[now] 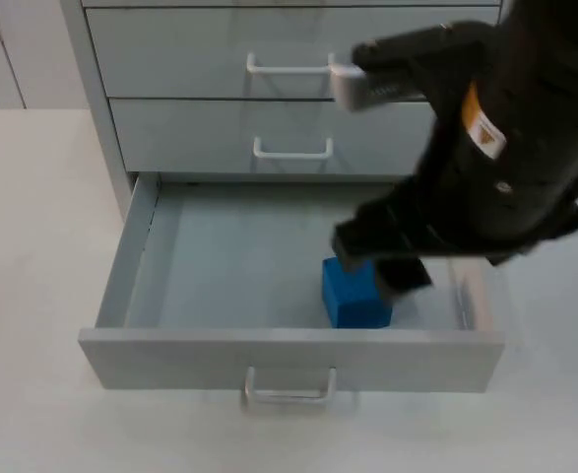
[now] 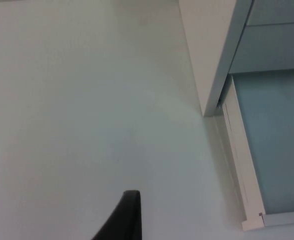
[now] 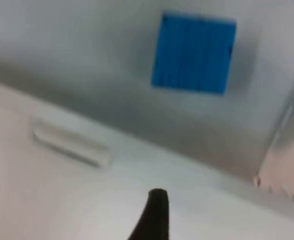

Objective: Open the drawer with the left hand, place the block into the drawer with the right hand, then close the drawer with the left hand.

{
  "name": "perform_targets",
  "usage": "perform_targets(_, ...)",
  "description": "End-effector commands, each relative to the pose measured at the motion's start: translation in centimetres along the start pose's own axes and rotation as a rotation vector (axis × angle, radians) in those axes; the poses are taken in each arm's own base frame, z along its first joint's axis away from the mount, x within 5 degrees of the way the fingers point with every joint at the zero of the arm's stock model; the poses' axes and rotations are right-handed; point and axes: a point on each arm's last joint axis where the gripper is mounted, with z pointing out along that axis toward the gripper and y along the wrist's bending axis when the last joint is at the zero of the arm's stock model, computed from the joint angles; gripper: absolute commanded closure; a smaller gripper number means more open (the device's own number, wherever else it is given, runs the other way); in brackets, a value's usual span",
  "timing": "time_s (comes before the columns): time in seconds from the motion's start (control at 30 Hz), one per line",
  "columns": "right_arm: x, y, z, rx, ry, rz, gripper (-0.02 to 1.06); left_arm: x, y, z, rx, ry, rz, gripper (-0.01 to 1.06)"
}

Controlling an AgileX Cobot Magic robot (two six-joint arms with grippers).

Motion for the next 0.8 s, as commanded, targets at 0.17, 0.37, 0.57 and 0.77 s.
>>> perform_targets(0.17,4.4,-2.3,-1.8,-0.032,-0.018,-0.018,0.31,0.0,0.0,0.0,0.000,-0.012,-0.013,0.00)
perform_targets(0.37,5.6,-3.5,-3.7,-0.054,-0.064,-0.010,0.31,0.0,0.0,0.0,0.000,-0.012,-0.013,0.00)
perform_targets(0.57,5.5,-4.4,-5.0,-0.026,-0.117,-0.035,0.31,0.0,0.0,0.0,0.000,-0.012,-0.013,0.00)
perform_targets(0.77,4.7,-8.1,-5.2,0.027,-0.118,0.080,0.31,0.0,0.0,0.0,0.000,-0.012,-0.013,0.00)
